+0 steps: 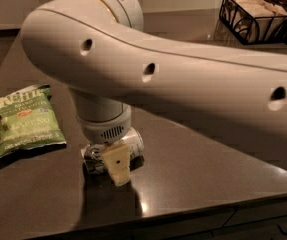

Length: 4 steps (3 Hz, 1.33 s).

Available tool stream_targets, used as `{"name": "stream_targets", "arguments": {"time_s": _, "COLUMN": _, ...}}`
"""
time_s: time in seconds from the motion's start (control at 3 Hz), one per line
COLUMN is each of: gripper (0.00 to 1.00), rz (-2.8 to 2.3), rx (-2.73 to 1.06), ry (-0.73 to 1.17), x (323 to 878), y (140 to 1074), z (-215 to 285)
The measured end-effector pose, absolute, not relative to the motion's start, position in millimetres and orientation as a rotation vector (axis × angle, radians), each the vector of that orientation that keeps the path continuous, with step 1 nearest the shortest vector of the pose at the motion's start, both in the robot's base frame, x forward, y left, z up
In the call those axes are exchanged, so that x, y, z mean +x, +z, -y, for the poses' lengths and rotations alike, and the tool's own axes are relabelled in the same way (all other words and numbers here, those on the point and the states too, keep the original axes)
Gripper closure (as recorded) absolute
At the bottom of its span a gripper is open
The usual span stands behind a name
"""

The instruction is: Place 7up can upright

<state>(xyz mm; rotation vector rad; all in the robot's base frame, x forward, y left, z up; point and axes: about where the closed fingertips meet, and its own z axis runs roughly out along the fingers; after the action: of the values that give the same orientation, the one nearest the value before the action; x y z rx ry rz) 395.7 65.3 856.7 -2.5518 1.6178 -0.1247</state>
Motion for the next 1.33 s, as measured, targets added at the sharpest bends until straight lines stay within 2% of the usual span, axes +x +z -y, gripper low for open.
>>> {"name": "stream_targets", "arguments": {"time_s": 1.0, "gripper": 0.88, "rz": -1.655, "rx": -2.558, "ry": -0.071, "x": 401, "y": 868, "z": -60}}
{"name": "stream_targets", "arguments": {"time_s": 1.33, "gripper": 1.00, "rz": -1.712, "rx": -2.422, "ry": 0.076, "x": 423, "y": 894, "z": -44}}
